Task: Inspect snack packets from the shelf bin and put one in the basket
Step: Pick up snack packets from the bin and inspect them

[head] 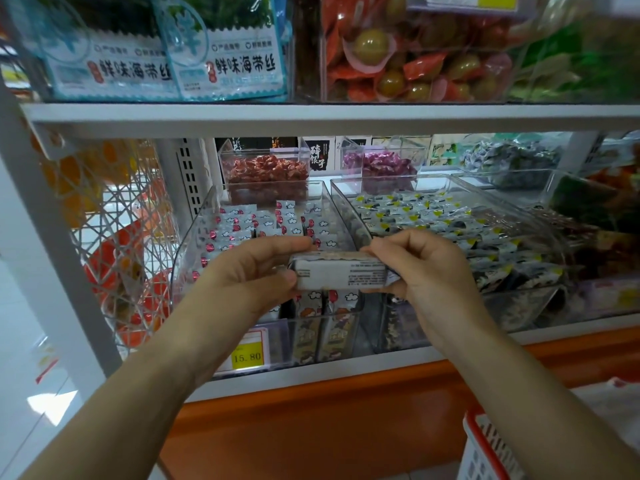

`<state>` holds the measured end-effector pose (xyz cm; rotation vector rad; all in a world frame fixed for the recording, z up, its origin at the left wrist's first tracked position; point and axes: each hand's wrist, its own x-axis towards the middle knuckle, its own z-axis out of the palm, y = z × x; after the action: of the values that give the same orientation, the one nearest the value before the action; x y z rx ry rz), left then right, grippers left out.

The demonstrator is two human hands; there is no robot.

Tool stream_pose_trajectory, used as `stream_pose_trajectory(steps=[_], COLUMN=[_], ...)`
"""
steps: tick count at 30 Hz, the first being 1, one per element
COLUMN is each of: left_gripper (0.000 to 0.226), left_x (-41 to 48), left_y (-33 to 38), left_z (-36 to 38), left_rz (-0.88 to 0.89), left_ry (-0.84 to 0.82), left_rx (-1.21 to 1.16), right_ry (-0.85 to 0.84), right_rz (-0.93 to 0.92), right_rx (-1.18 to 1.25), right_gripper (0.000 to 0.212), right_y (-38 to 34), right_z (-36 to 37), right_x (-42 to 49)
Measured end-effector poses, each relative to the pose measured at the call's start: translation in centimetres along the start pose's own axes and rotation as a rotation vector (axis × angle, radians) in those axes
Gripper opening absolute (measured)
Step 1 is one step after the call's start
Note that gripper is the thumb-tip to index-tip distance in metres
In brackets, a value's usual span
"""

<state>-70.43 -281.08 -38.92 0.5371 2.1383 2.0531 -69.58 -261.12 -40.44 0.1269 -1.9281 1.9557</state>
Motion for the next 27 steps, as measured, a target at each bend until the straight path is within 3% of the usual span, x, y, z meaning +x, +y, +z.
stream_pose_trajectory(steps=[5,9,16,20,23,27], left_gripper=[0.024,0.018,0.013,0.023,0.025,0.026], left_x=[0.1,0.0,0.2,0.8,1.4,2.8], left_y=[0.0,-0.2,-0.6,-0.5,-0.3,0.3], left_z=[-0.1,0.0,1.3,1.3,0.7,-0.5], left_rz=[0.017,0.062,0.126,0.087,-0.012,-0.017], left_ry=[0.074,0.158,0.276,0.393,0.439,0.393], left_rx=[0.053,0.131,0.137,0.063,0.036,0.127], right_ry=[-0.122,-0.052,0.028,-0.149,-0.257,-0.148], right_rz=[-0.037,-0.138,-0.163,-0.134,-0.129,-0.143], right_rx=[-0.05,-0.167,-0.182,-0.107,-0.153,-0.101], right_gripper=[0.007,0.003,0.023,0.007,0.04,0.025], right_y=[-0.1,0.0,0.2,0.2,0.3,-0.5], right_z=[0.0,0.3,0.8,0.6,0.4,0.5], right_x=[0.1,0.0,-0.3,-0.3,0.0,1.3])
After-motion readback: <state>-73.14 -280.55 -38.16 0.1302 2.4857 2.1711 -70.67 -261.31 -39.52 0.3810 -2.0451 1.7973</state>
